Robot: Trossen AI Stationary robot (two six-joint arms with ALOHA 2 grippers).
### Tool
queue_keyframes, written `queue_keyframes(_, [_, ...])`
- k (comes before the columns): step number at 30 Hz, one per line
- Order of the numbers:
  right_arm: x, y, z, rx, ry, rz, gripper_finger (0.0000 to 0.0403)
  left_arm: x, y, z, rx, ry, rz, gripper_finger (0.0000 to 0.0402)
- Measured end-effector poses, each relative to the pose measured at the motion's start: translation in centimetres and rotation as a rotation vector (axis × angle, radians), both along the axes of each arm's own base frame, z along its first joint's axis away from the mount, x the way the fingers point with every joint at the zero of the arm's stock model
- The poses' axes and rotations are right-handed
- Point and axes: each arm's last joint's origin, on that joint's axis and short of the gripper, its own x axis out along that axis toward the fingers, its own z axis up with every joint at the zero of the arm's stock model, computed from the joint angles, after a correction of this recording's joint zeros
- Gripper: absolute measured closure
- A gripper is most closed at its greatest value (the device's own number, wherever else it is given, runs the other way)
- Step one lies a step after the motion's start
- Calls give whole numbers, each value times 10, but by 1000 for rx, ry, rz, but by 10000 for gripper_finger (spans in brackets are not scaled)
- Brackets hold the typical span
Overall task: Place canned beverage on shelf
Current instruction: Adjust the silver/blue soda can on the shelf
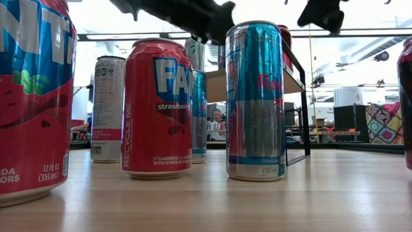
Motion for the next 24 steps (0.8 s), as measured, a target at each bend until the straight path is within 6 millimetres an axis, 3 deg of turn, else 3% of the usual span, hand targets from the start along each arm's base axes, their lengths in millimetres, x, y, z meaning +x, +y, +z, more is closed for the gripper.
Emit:
queue_keyframes(10, [22, 7, 35, -63, -276, 108, 390, -59, 5, 34, 12, -146, -9, 402])
queue_keyframes(19, [59, -5, 66, -252, -316, -52, 390, -124, 9, 30, -33, -392, -47, 402])
queue_keyframes(24, [82, -20, 79, -273, -291, -110, 390, -149, 12, 29, -37, -436, -46, 402])
